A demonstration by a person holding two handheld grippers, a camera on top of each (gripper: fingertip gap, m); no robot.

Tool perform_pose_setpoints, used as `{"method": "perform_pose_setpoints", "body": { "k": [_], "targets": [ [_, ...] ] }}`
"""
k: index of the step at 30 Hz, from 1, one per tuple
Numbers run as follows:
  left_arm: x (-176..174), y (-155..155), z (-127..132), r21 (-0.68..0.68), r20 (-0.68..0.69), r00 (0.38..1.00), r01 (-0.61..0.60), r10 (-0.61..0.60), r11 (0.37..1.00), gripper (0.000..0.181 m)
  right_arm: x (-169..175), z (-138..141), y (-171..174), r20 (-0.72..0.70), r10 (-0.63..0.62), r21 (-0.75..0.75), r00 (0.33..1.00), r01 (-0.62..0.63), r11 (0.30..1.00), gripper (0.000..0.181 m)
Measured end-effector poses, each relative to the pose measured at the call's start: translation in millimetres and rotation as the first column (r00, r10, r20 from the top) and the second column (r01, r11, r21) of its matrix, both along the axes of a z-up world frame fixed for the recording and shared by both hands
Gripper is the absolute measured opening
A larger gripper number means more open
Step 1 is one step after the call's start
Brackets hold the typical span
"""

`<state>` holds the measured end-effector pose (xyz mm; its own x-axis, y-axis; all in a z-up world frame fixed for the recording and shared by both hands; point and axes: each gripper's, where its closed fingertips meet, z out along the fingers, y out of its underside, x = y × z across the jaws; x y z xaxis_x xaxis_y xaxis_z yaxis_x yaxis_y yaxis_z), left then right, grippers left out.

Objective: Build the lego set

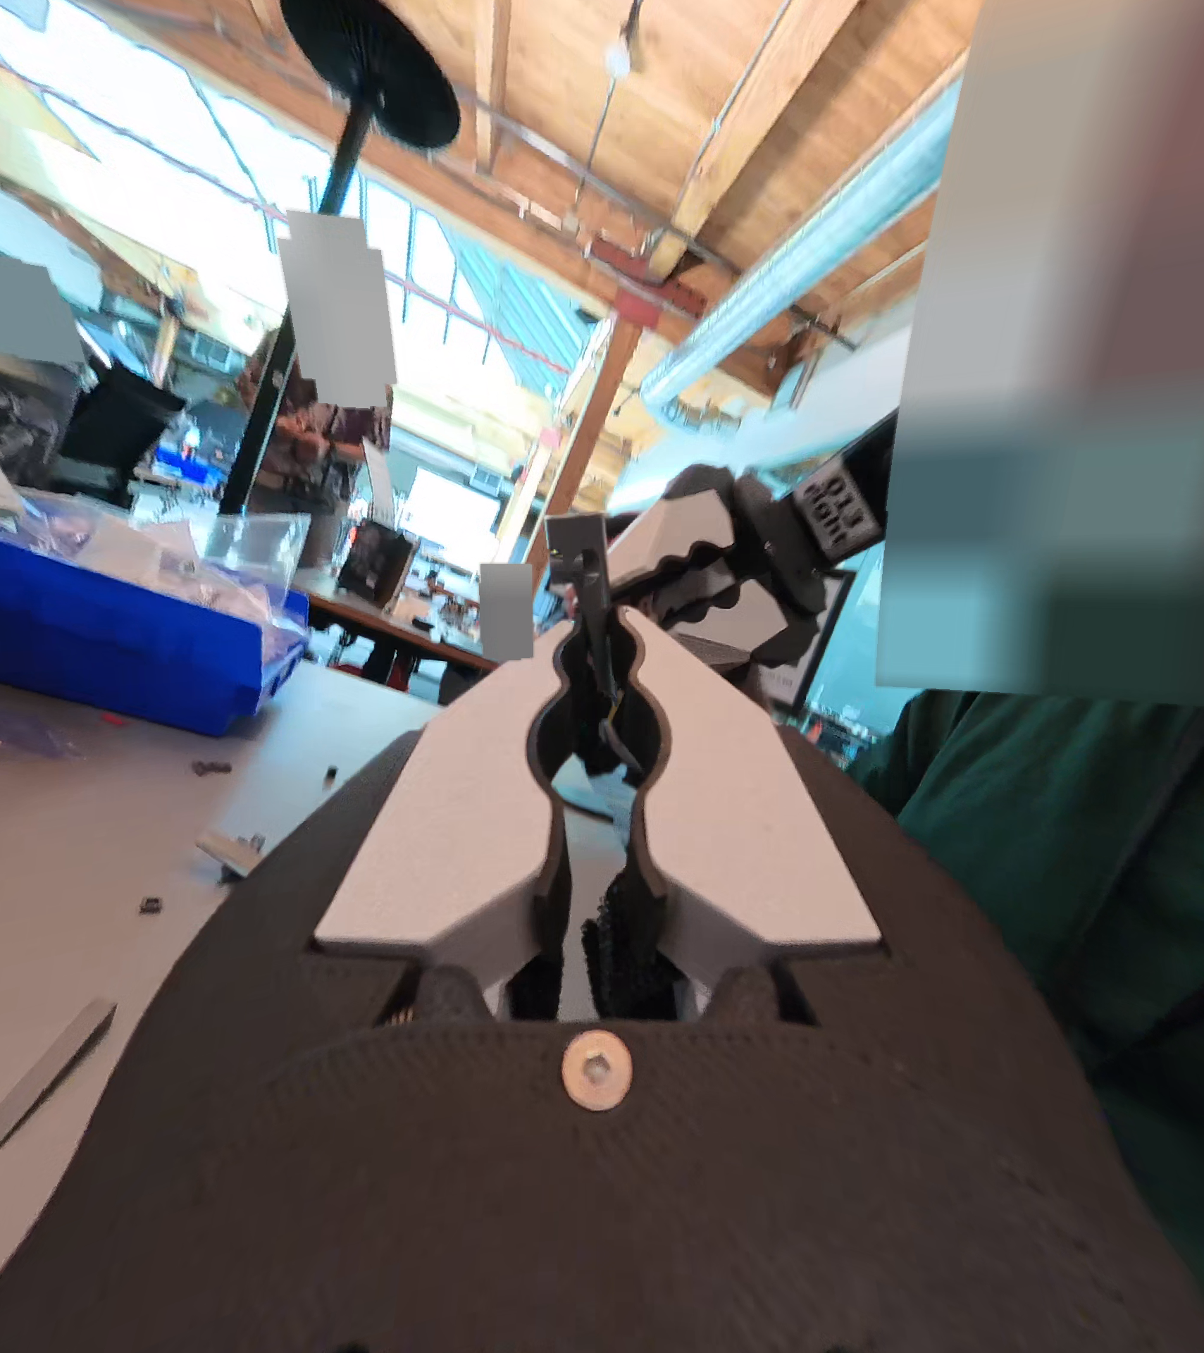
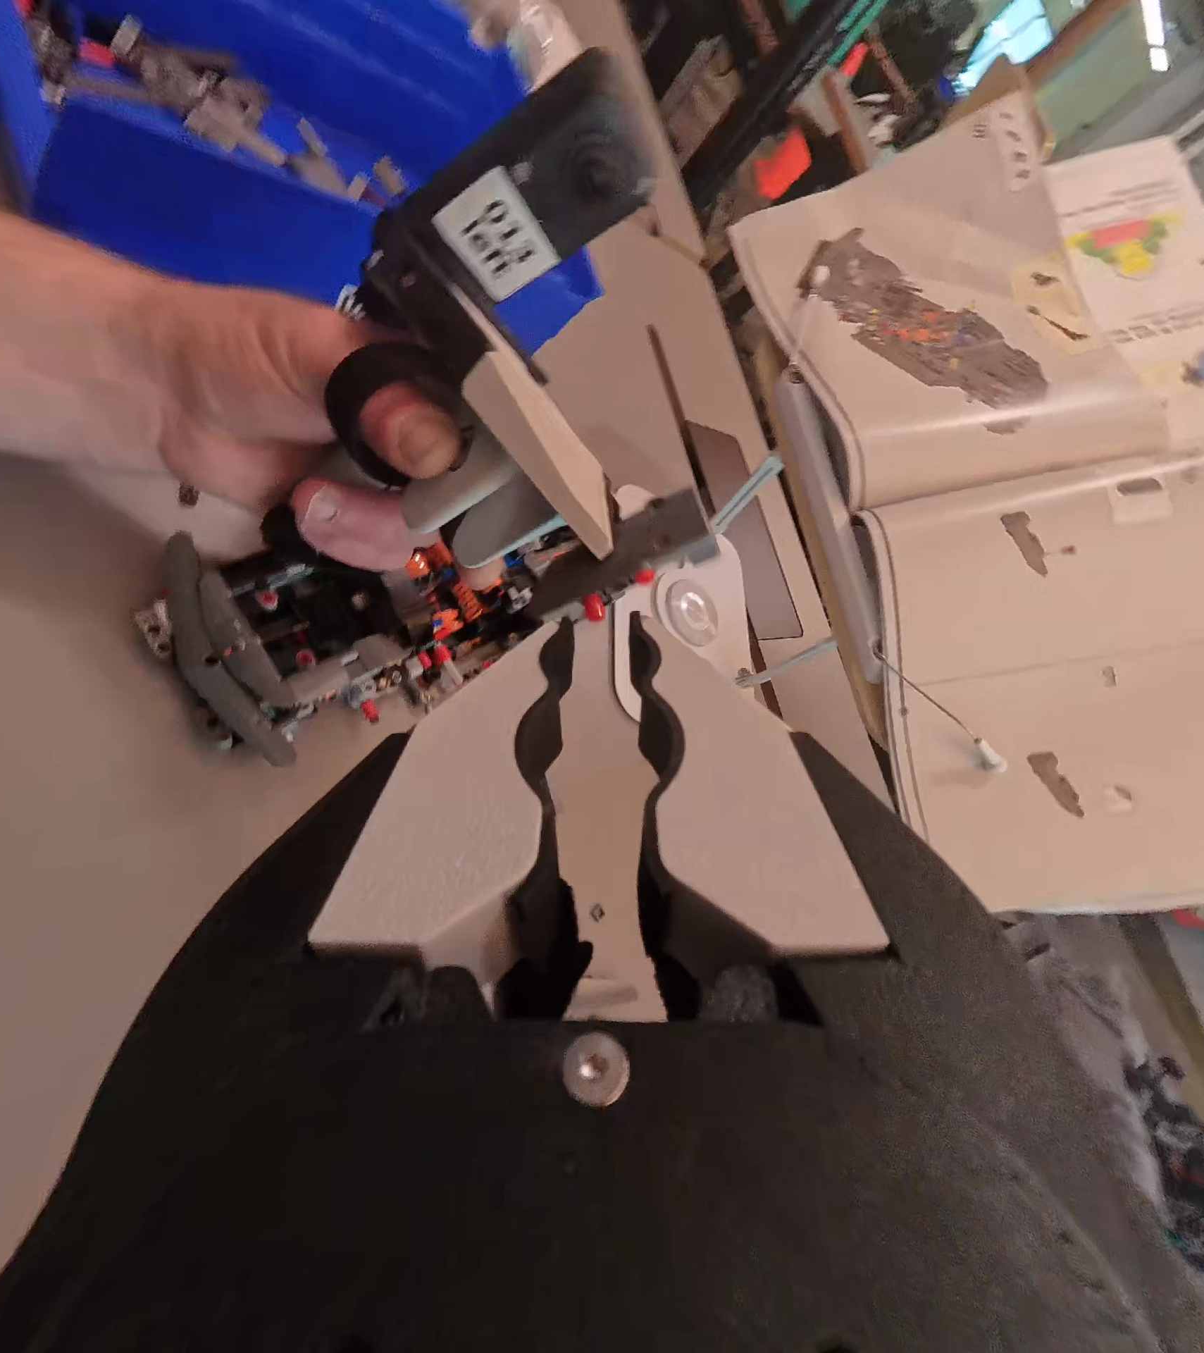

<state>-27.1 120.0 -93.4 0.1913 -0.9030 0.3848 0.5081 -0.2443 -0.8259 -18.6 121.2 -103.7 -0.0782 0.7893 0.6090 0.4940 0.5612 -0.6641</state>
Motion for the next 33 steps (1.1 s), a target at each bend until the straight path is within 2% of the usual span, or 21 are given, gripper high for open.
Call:
{"method": "perform_pose_setpoints", "body": {
  "k": [3,7,10,14,21,23,26,30,33],
  "targets": [
    [-15,1,10,0.022,0.077,0.995,-0.059,0.057,0.998,0.003,1,11,2,-0.122,-0.064,-0.114,0.99,0.05,0.992,0.019],
    [-16,2,15,0.023,0.127,0.988,-0.085,0.082,0.996,0.003,-13,10,-2,-0.215,-0.146,-0.152,0.966,0.115,0.982,0.034],
    [-16,4,15,0.005,0.15,0.983,-0.107,0.105,0.994,0.004,-22,13,1,-0.273,-0.211,-0.098,0.939,0.191,0.977,0.028],
    [-20,-1,21,0.019,0.187,0.976,-0.118,0.112,0.993,0.003,-33,13,1,-0.326,-0.279,-0.105,0.903,0.258,0.96,0.022],
    [-26,-5,28,0.018,0.216,0.963,-0.168,0.161,0.986,0.004,-41,18,-1,-0.335,-0.309,0.004,0.89,0.33,0.944,0.016],
    [-31,-5,27,0.008,0.226,0.958,-0.18,0.174,0.984,0.004,-45,17,-1,-0.31,-0.3,0.022,0.902,0.323,0.946,0.015],
    [-33,-6,29,0.014,0.221,0.96,-0.18,0.172,0.984,0.003,-48,18,-2,-0.312,-0.282,-0.038,0.907,0.285,0.958,0.017],
    [-34,-19,41,0.095,0.234,0.961,-0.175,0.149,0.98,0.004,-42,28,-9,-0.368,-0.27,-0.188,0.89,0.213,0.959,0.026],
    [-32,-28,48,0.139,0.259,0.96,-0.143,0.104,0.98,0.004,-44,29,-20,-0.38,-0.219,-0.332,0.899,0.089,0.939,0.013]
  ]
}}
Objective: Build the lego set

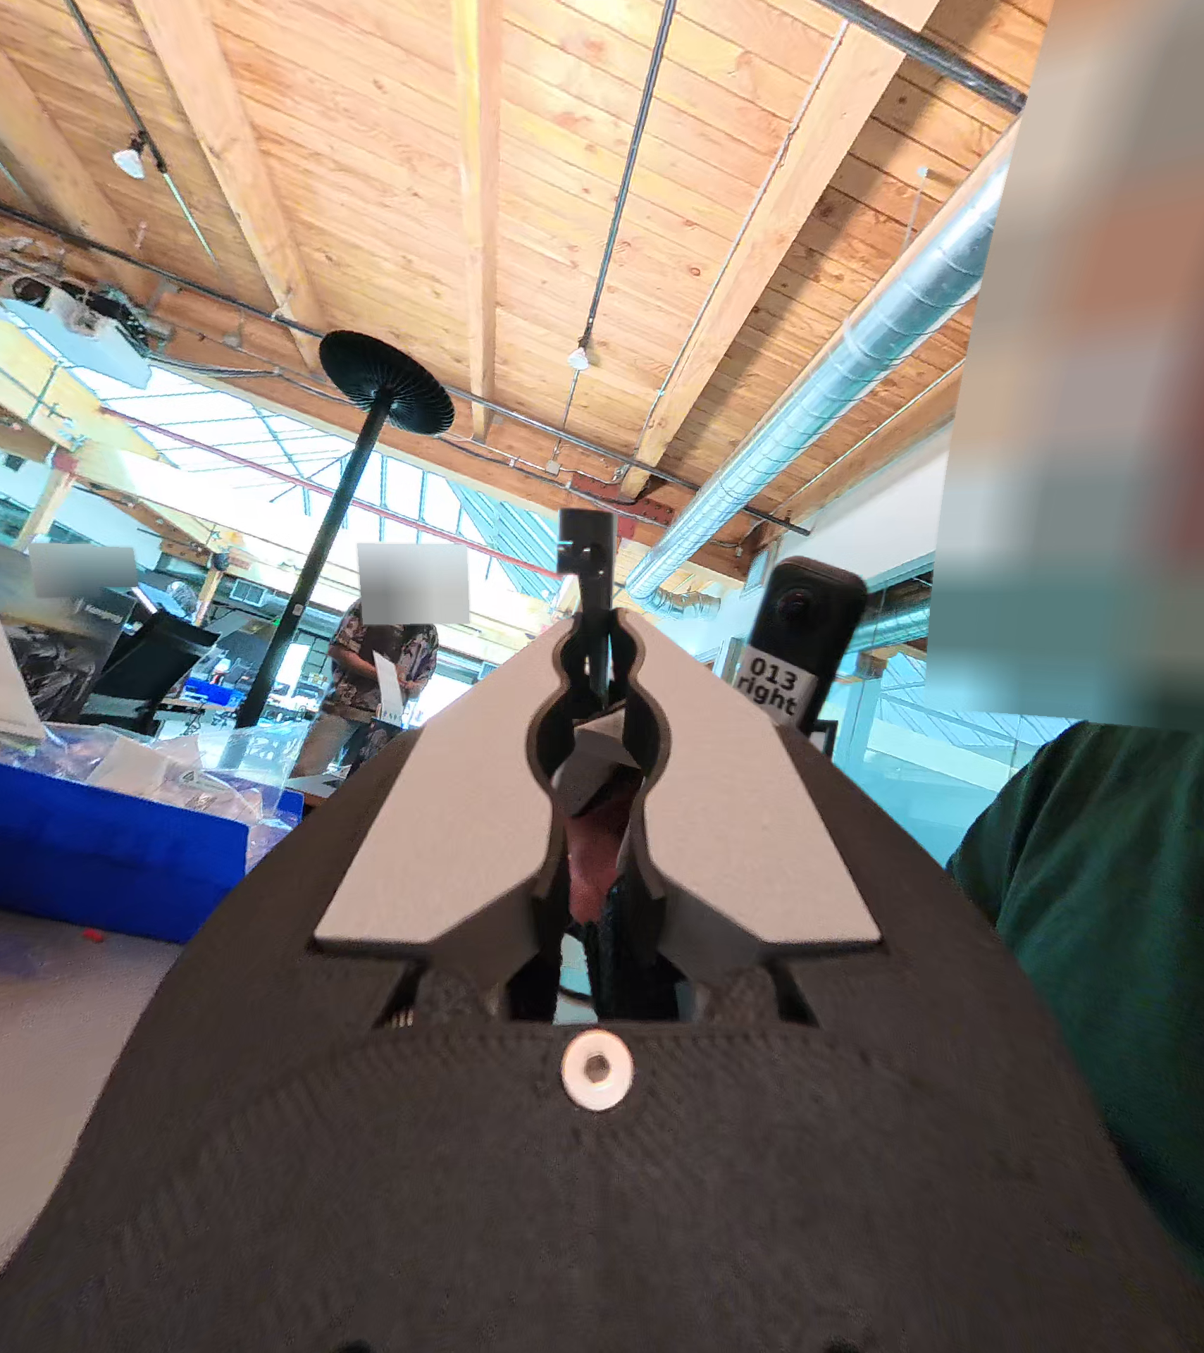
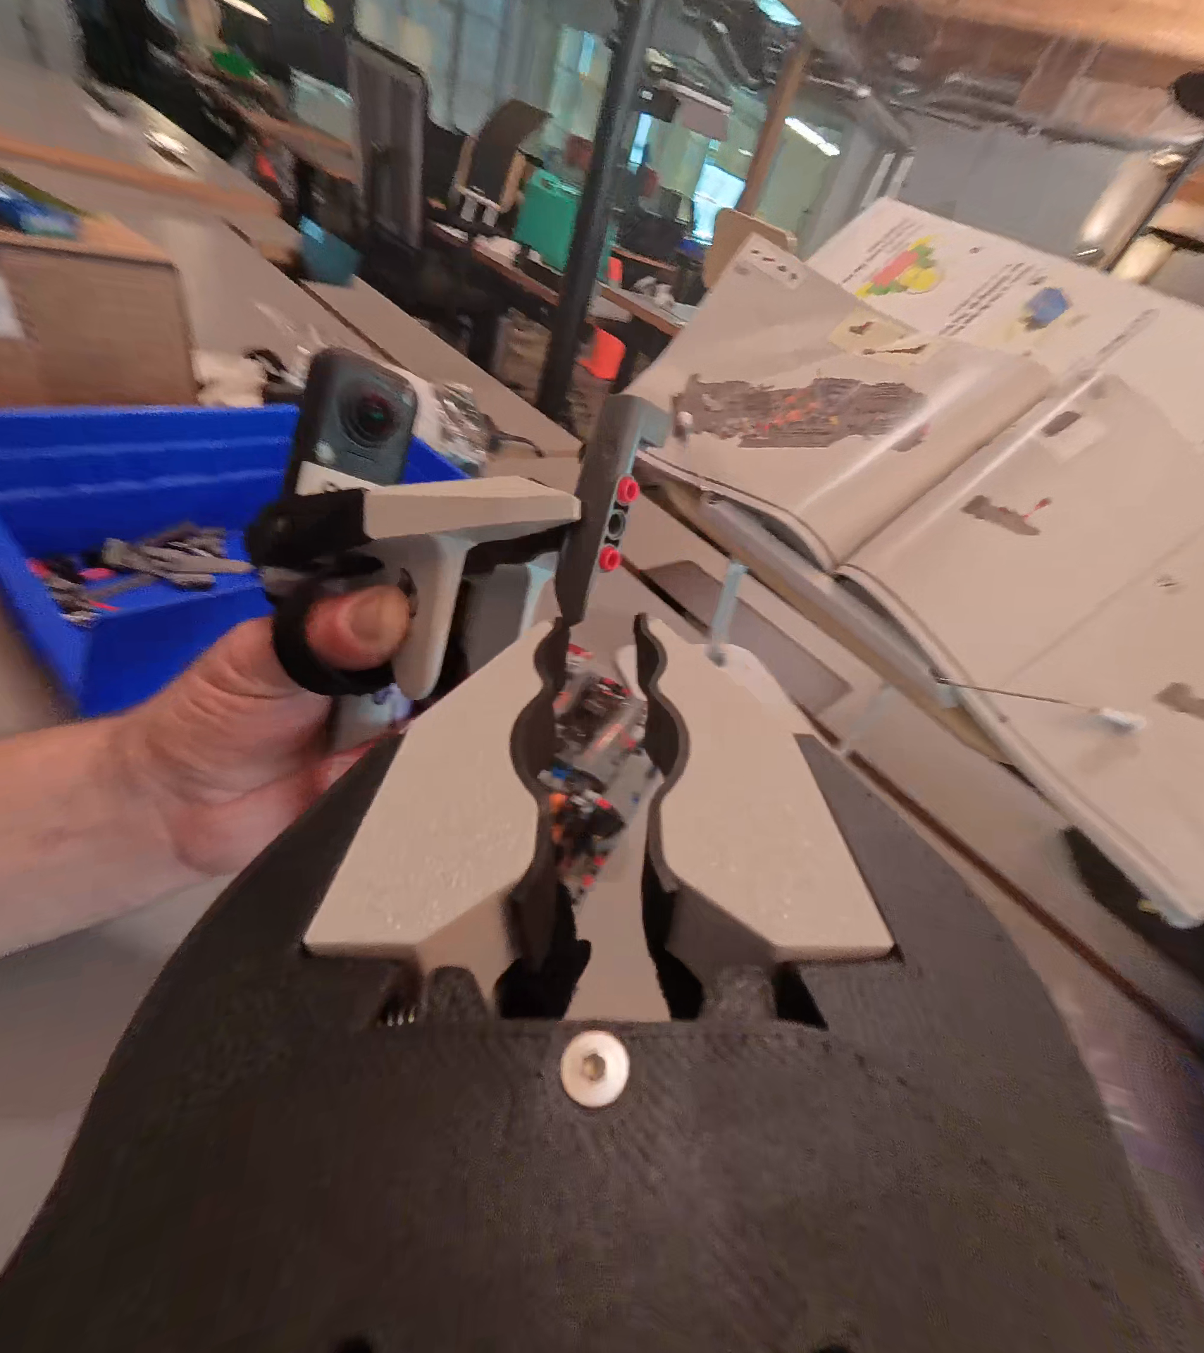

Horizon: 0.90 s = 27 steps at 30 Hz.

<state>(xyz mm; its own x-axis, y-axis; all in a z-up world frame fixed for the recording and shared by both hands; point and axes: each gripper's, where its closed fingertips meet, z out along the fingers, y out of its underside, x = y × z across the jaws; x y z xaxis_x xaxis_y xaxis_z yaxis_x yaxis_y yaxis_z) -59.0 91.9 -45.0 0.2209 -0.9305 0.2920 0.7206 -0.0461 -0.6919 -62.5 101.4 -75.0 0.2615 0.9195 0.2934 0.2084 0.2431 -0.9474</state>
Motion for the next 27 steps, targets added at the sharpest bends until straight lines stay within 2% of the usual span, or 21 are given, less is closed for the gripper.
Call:
{"method": "perform_pose_setpoints", "body": {
  "k": [3,6,10,13,16,21,27],
  "targets": [
    [3,-9,6,0.037,0.03,0.998,0.053,-0.054,0.998,0.004,-1,3,-15,-0.033,0.082,-0.046,0.996,-0.084,0.995,0.0],
    [6,-16,10,0.057,0.032,0.995,0.093,-0.094,0.994,0.004,2,9,-25,-0.089,0.158,-0.089,0.983,-0.166,0.982,0.0],
    [14,-18,10,0.045,-0.014,0.996,0.091,-0.09,0.995,0.004,9,9,-29,-0.111,0.224,-0.163,0.968,-0.24,0.957,0.0],
    [18,-16,9,0.017,-0.038,0.995,0.092,-0.091,0.996,0.007,17,10,-28,-0.097,0.249,-0.166,0.964,-0.262,0.951,0.0],
    [22,-19,11,0.034,-0.058,0.996,0.069,-0.067,0.997,0.01,25,7,-35,-0.061,0.329,-0.197,0.943,-0.334,0.922,0.0],
    [39,-19,10,0.031,-0.124,0.991,0.06,-0.056,0.998,0.004,36,1,-35,-0.038,0.36,-0.209,0.932,-0.36,0.909,0.0],
    [51,-11,6,0.021,-0.118,0.991,0.072,-0.07,0.997,0.004,50,-1,-29,-0.072,0.37,-0.234,0.926,-0.376,0.897,0.0]
  ]
}}
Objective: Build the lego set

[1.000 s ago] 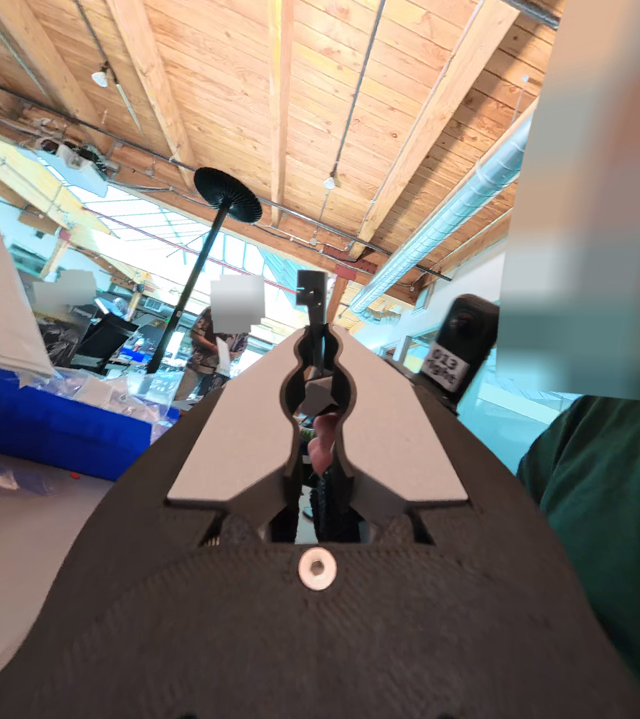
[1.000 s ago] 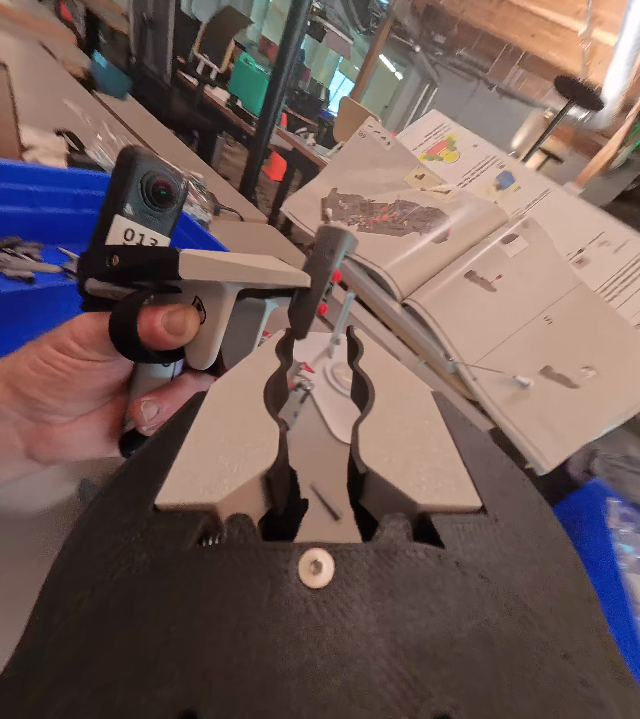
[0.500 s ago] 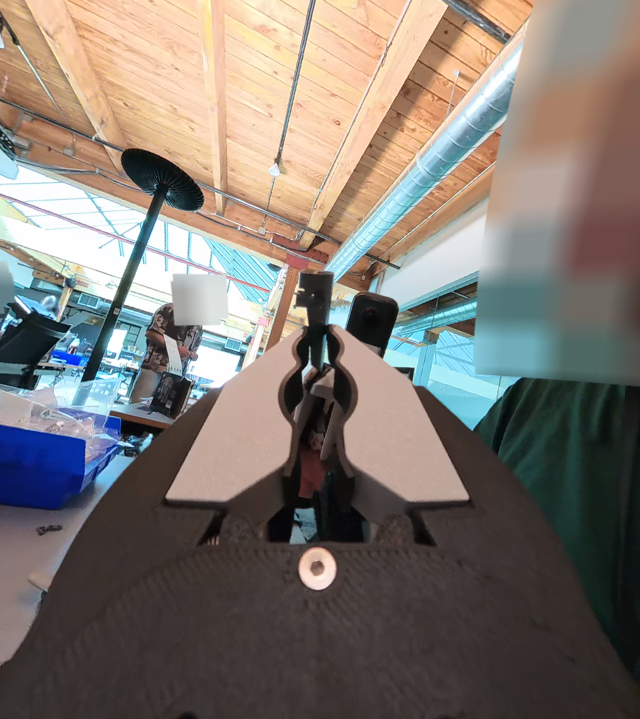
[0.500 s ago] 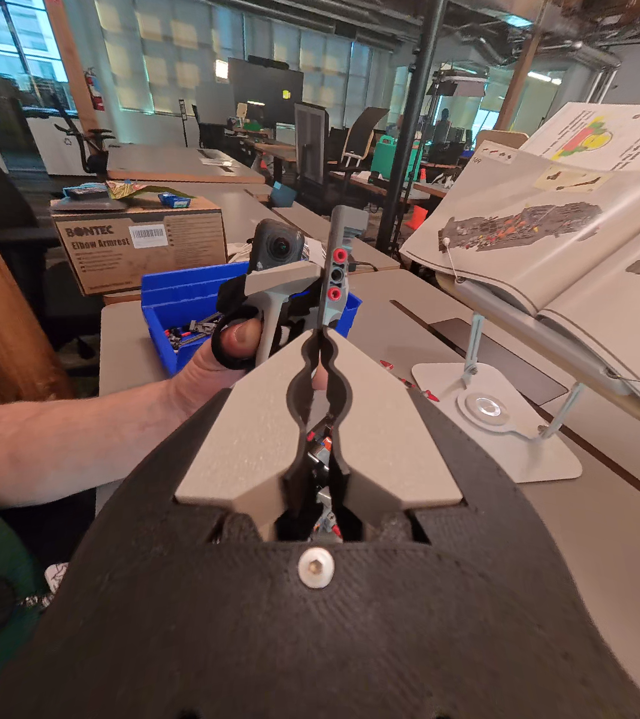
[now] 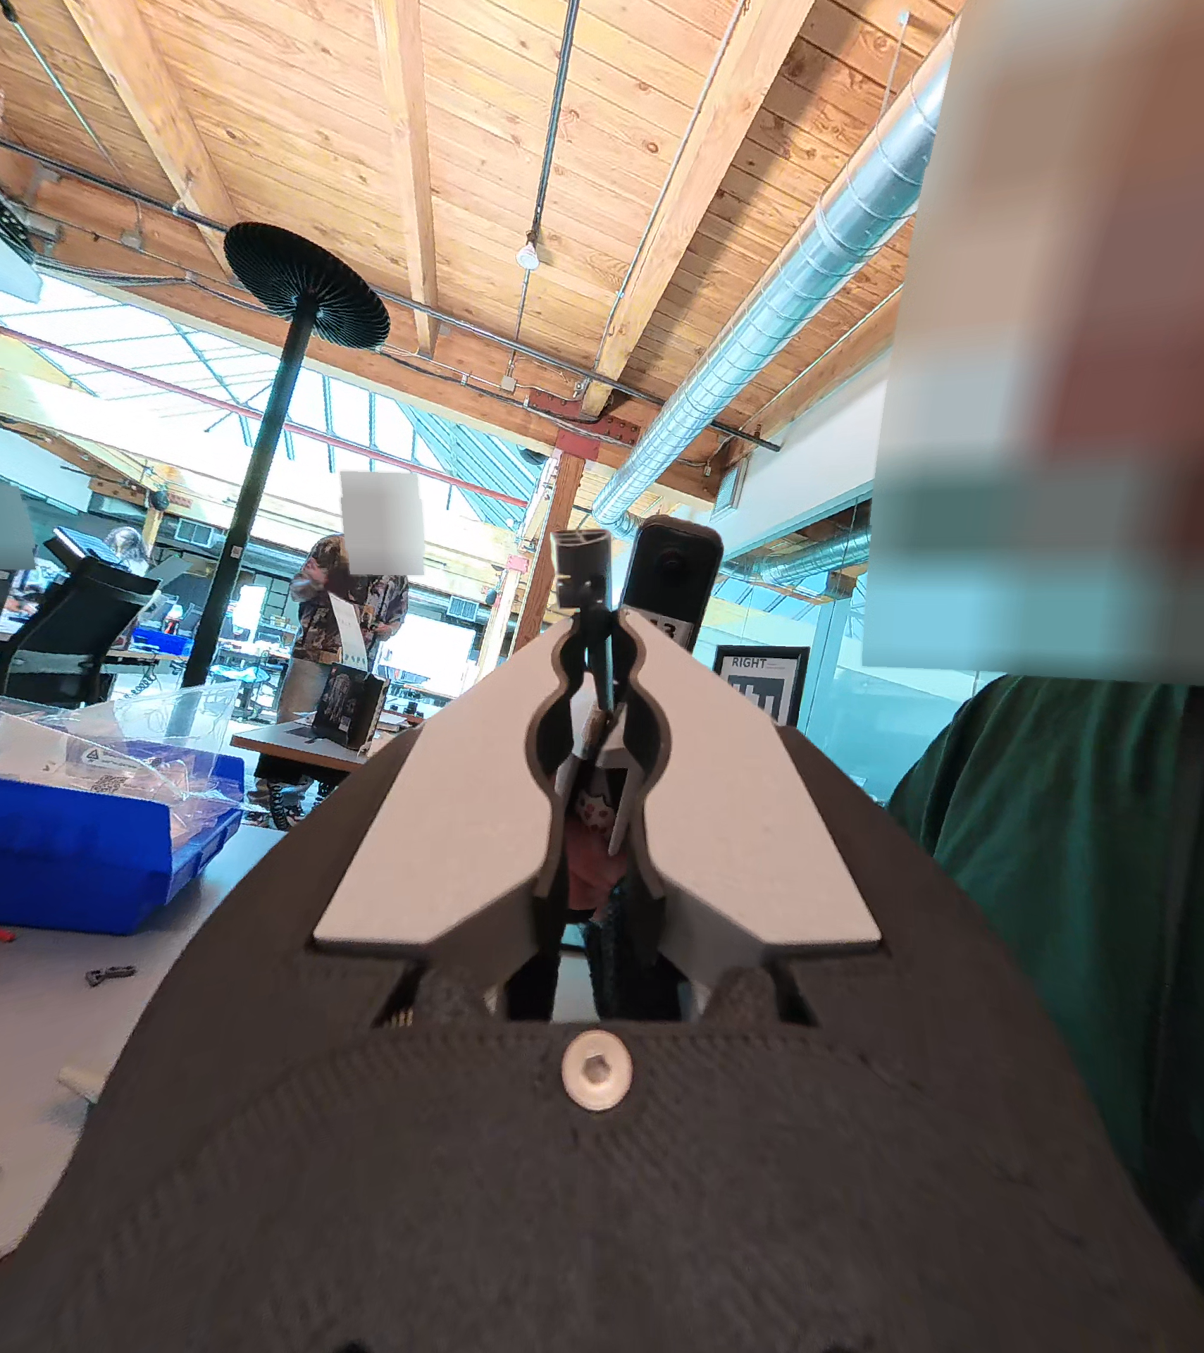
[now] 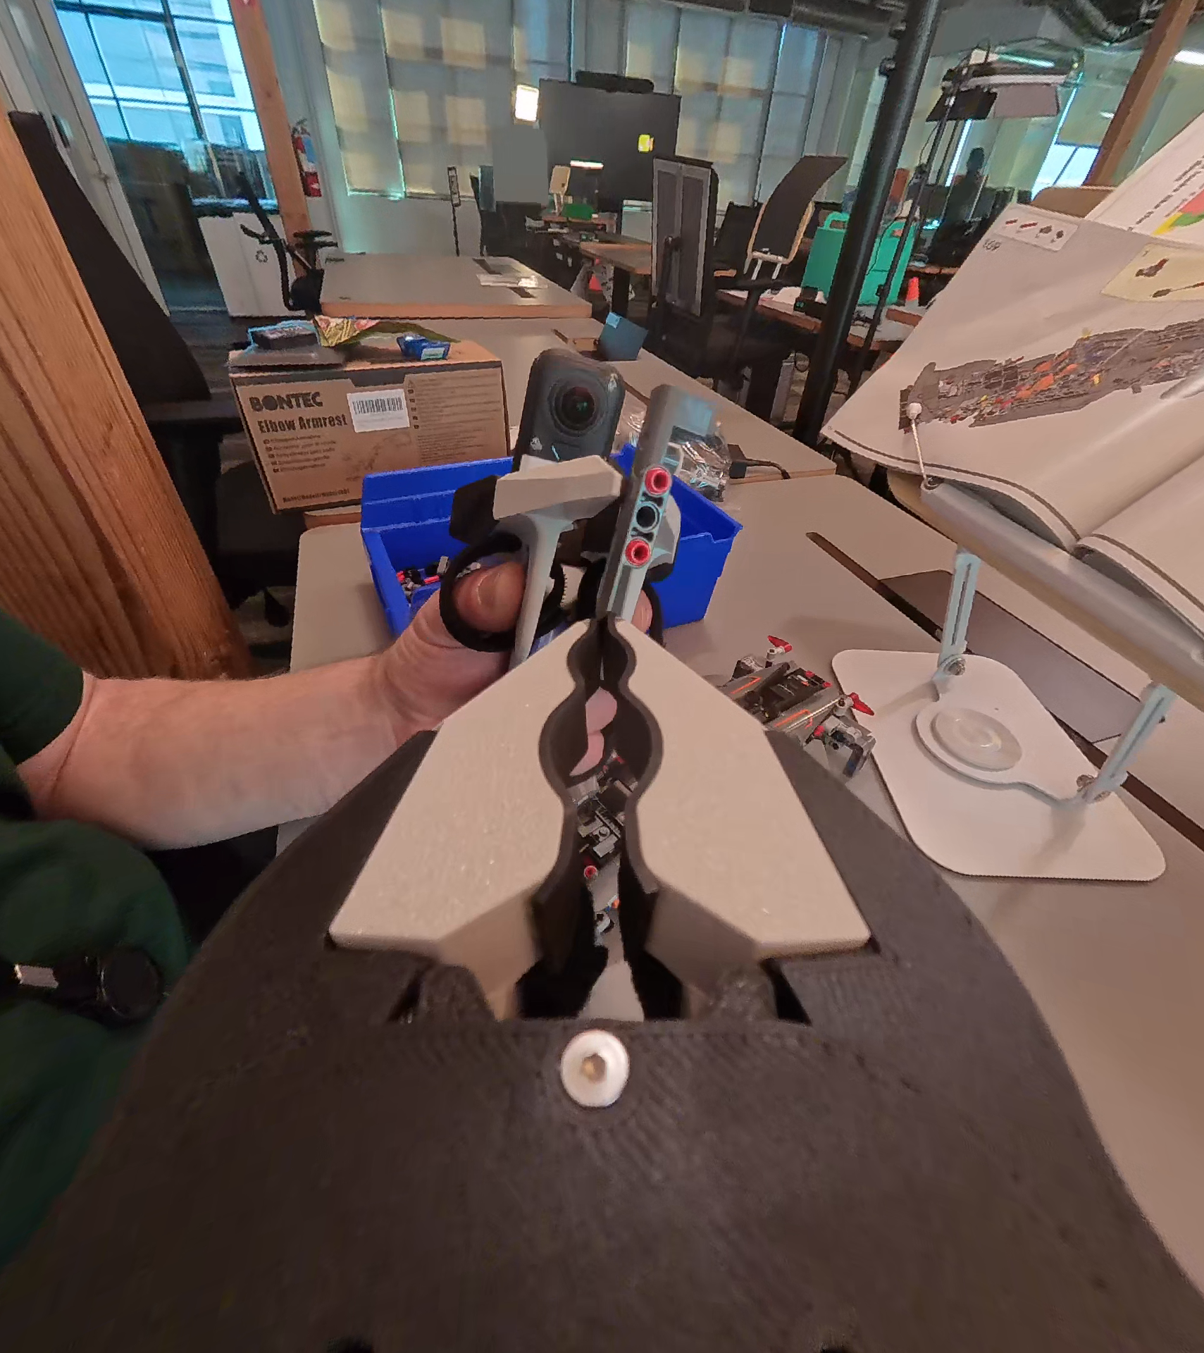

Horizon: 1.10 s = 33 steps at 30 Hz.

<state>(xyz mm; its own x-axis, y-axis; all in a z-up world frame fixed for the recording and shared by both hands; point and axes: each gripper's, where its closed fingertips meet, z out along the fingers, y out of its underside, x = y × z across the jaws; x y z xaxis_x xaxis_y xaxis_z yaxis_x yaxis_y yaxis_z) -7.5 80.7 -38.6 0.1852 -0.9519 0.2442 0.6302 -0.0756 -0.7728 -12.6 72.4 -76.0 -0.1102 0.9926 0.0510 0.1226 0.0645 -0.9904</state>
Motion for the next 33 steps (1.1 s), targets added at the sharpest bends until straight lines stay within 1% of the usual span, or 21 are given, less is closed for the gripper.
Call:
{"method": "perform_pose_setpoints", "body": {
  "k": [5,9,11,12,15,17,19,20,21,23,24,26,28,30,31,33],
  "targets": [
    [6,7,1,-0.008,0.023,1.0,-0.009,0.009,1.0,0.004,9,3,7,-0.052,0.011,-0.047,0.999,-0.014,0.999,0.0],
    [6,16,1,-0.025,0.048,0.998,-0.031,0.032,0.999,0.004,20,17,26,-0.17,-0.054,-0.127,0.984,0.032,0.991,0.0],
    [7,20,1,-0.027,0.061,0.997,-0.048,0.05,0.998,0.004,22,15,29,-0.167,-0.046,-0.164,0.985,0.018,0.986,0.002],
    [8,22,1,-0.031,0.066,0.997,-0.039,0.041,0.999,0.004,22,13,31,-0.168,-0.051,-0.176,0.984,0.021,0.984,0.005],
    [13,29,-1,-0.043,0.056,0.997,-0.059,0.062,0.997,0.004,23,7,39,-0.156,-0.073,-0.214,0.985,0.038,0.976,0.011],
    [14,33,-2,-0.047,0.049,0.995,-0.086,0.089,0.995,0.004,26,6,44,-0.163,-0.098,-0.234,0.982,0.058,0.971,0.019],
    [15,38,-4,-0.059,0.037,0.993,-0.109,0.112,0.992,0.004,29,10,39,-0.192,-0.05,-0.271,0.98,-0.004,0.962,0.024],
    [17,37,-4,-0.056,0.041,0.995,-0.093,0.095,0.994,0.004,30,11,40,-0.201,-0.048,-0.291,0.978,-0.013,0.957,0.026],
    [20,38,-5,-0.061,0.036,0.996,-0.083,0.085,0.995,0.004,30,9,39,-0.196,-0.042,-0.298,0.98,-0.019,0.954,0.024],
    [27,39,-8,-0.061,0.018,0.997,-0.073,0.074,0.995,0.005,31,10,40,-0.213,-0.052,-0.285,0.976,-0.011,0.959,0.006],
    [29,37,-7,-0.057,0.027,0.998,-0.055,0.057,0.997,0.004,33,12,38,-0.23,-0.044,-0.283,0.972,-0.024,0.959,0.001],
    [35,36,-9,-0.078,0.014,1.0,-0.013,0.014,0.997,0.005,38,13,37,-0.238,-0.02,-0.308,0.971,-0.055,0.95,0.0],
    [38,37,-15,-0.101,-0.041,0.999,-0.021,0.017,0.995,0.005,48,12,40,-0.242,-0.014,-0.335,0.97,-0.07,0.939,0.0],
    [32,34,-16,-0.1,-0.067,0.997,-0.054,0.047,0.994,0.012,60,7,41,-0.21,0.002,-0.36,0.978,-0.079,0.93,0.0],
    [26,34,-19,-0.104,-0.088,0.993,-0.085,0.076,0.991,0.015,65,-2,41,-0.164,0.016,-0.372,0.986,-0.076,0.925,0.0],
    [13,35,-27,-0.089,-0.182,0.968,-0.193,0.175,0.977,0.016,71,-31,36,-0.017,0.059,-0.408,0.998,-0.061,0.911,0.0]
  ]
}}
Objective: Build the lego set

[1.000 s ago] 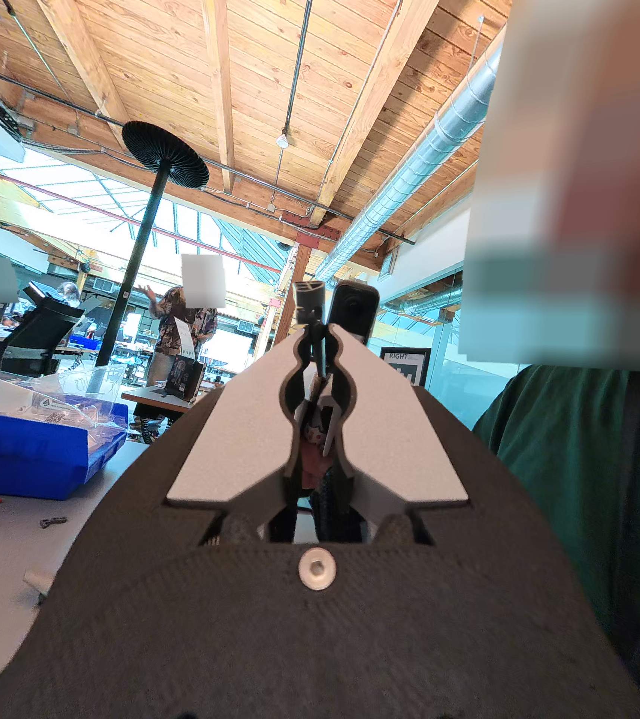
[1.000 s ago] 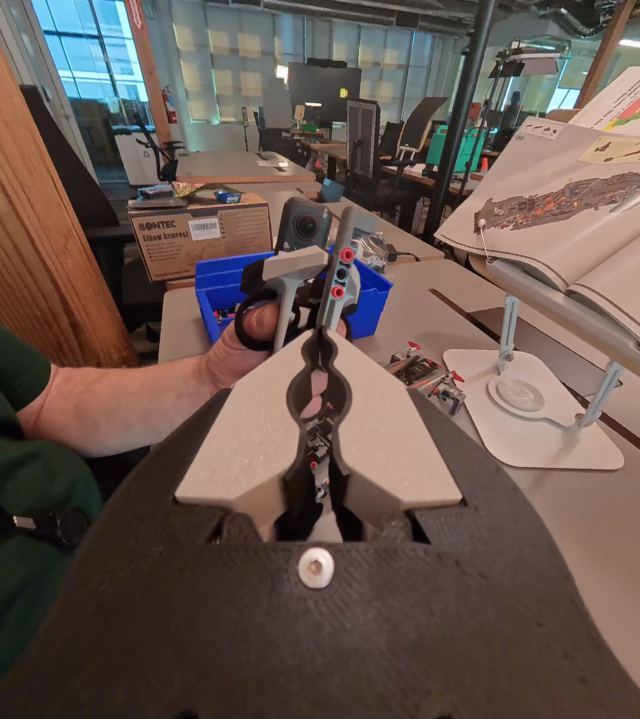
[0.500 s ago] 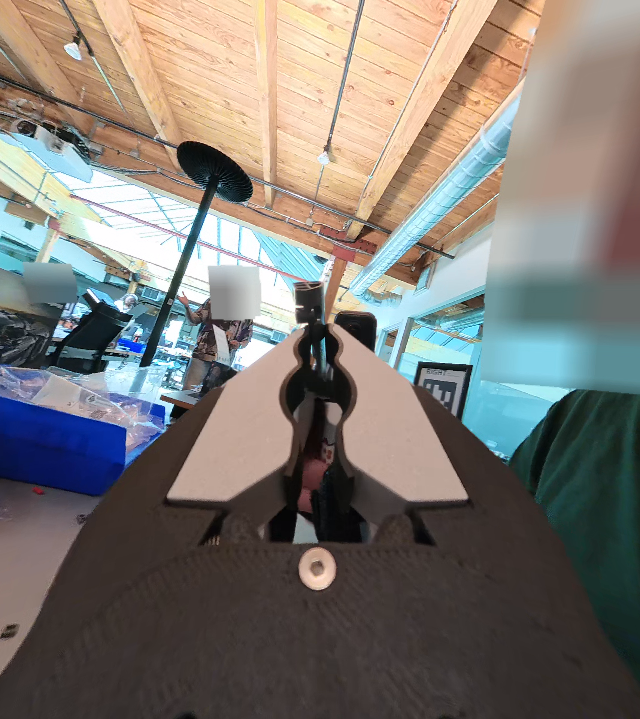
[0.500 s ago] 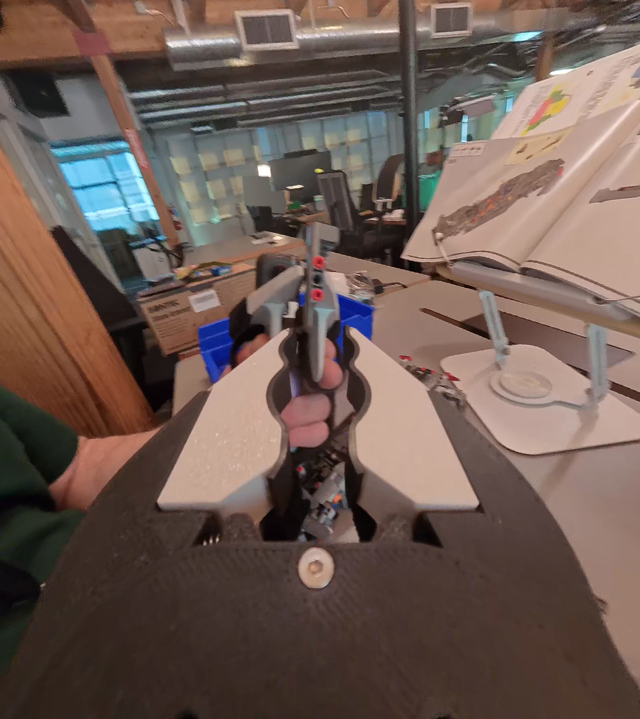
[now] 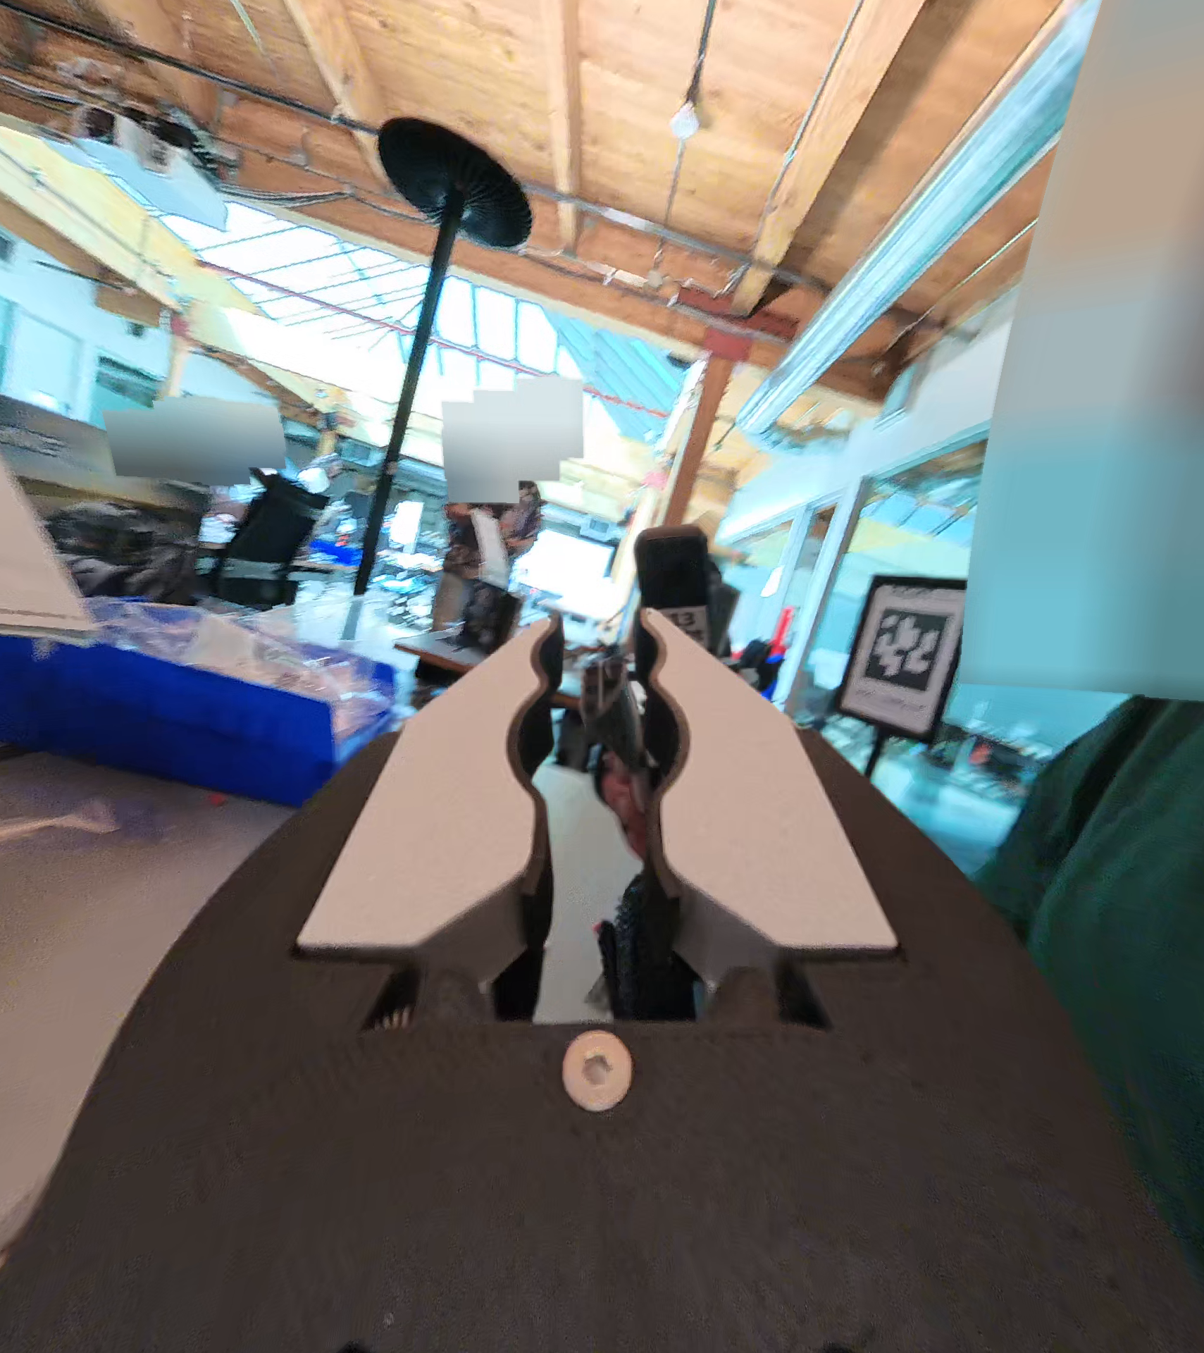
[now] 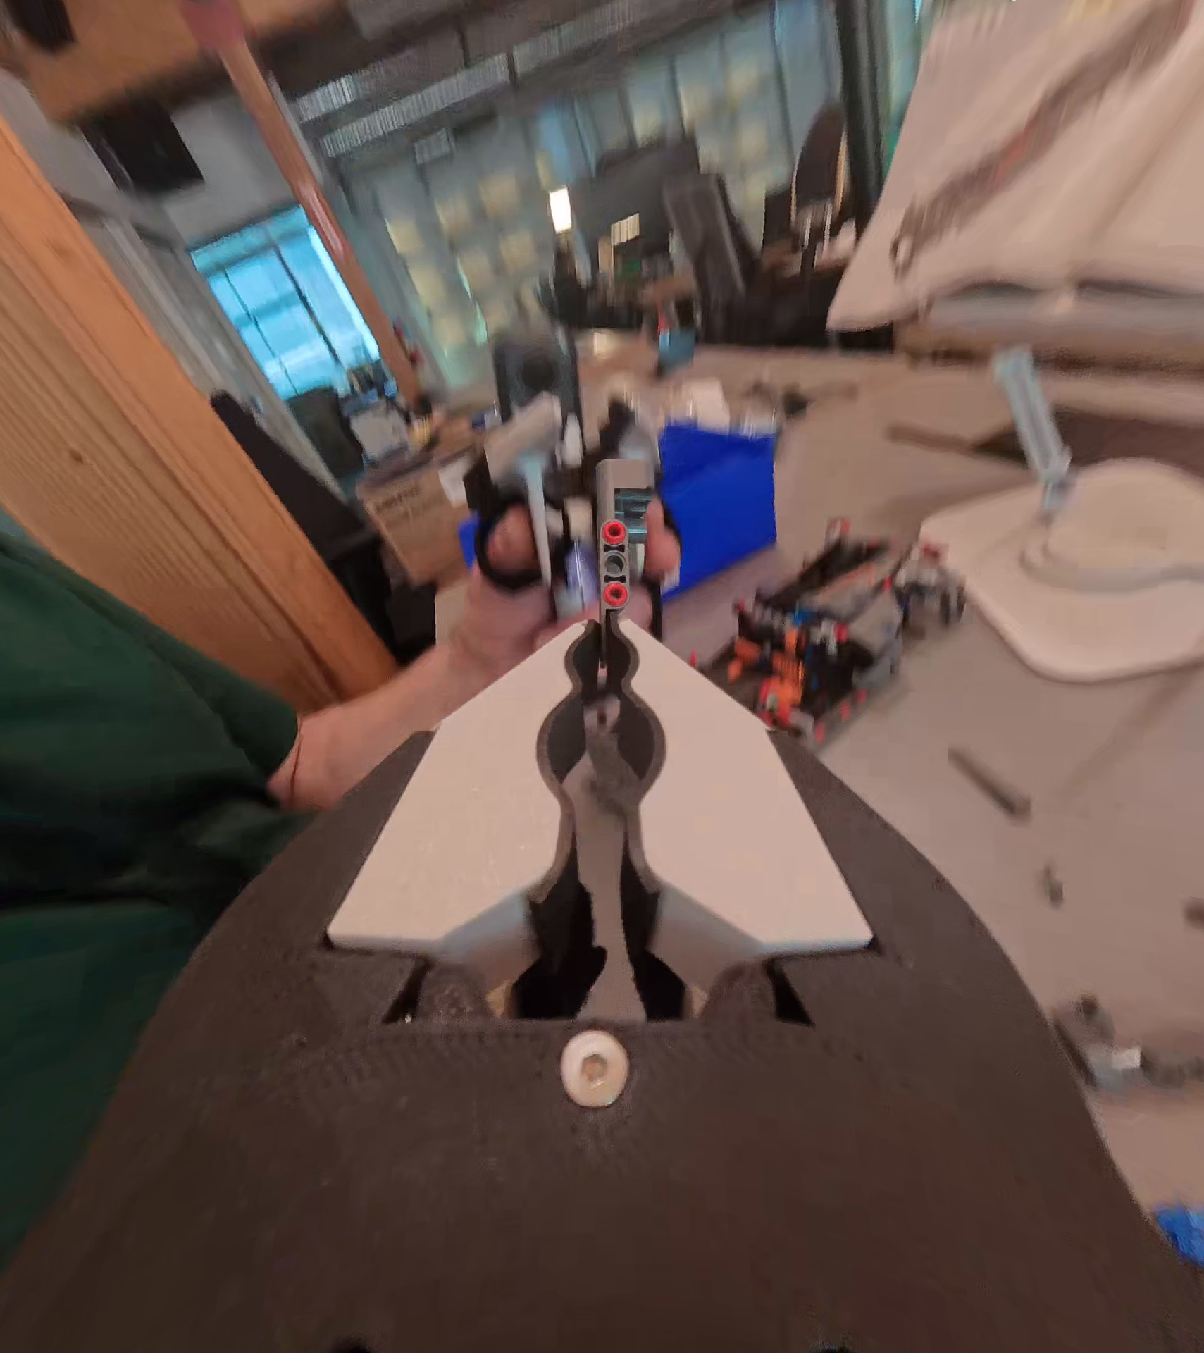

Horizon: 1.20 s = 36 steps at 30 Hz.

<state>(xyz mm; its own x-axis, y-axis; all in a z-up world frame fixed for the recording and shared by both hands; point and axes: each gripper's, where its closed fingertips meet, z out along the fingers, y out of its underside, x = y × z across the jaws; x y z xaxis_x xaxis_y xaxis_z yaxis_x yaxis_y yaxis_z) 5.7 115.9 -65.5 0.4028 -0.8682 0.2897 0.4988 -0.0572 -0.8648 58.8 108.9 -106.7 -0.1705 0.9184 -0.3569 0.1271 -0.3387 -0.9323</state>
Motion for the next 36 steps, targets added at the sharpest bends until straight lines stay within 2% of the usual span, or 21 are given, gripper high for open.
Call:
{"method": "perform_pose_setpoints", "body": {
  "k": [4,8,11,13,16,22,27,33,36],
  "targets": [
    [-25,5,-16,0.033,-0.224,0.956,-0.185,0.187,0.982,0.014,11,-72,-16,0.281,0.124,-0.101,0.952,-0.099,0.99,0.0],
    [-39,2,-21,0.035,-0.281,0.934,-0.218,0.219,0.975,0.011,14,-136,-21,0.483,0.207,-0.196,0.851,-0.126,0.973,0.0],
    [-39,-3,-25,0.018,-0.291,0.935,-0.206,0.203,0.978,0.012,12,-160,-17,0.56,0.226,-0.23,0.797,-0.112,0.967,0.0],
    [-38,-6,-30,0.014,-0.319,0.926,-0.21,0.203,0.978,0.012,12,-173,-9,0.62,0.2,-0.203,0.759,-0.092,0.975,0.0],
    [-36,-12,-35,0.016,-0.359,0.909,-0.219,0.21,0.976,0.012,10,-183,1,0.67,0.164,-0.172,0.724,-0.064,0.983,0.0],
    [-31,-24,-35,0.014,-0.38,0.904,-0.208,0.198,0.978,0.012,8,-190,14,0.712,0.102,-0.121,0.695,-0.021,0.992,0.021],
    [-24,-35,-36,0.034,-0.434,0.875,-0.221,0.214,0.975,0.014,2,-176,25,0.671,0.036,-0.063,0.741,0.008,0.998,0.033],
    [-19,-47,-35,0.079,-0.514,0.822,-0.238,0.244,0.968,0.019,-8,-149,36,0.592,-0.057,0.043,0.804,0.04,0.998,0.033],
    [-30,-52,-29,0.116,-0.549,0.782,-0.28,0.297,0.953,0.02,-13,-134,37,0.535,-0.08,0.062,0.841,0.055,0.997,0.033]
  ]
}}
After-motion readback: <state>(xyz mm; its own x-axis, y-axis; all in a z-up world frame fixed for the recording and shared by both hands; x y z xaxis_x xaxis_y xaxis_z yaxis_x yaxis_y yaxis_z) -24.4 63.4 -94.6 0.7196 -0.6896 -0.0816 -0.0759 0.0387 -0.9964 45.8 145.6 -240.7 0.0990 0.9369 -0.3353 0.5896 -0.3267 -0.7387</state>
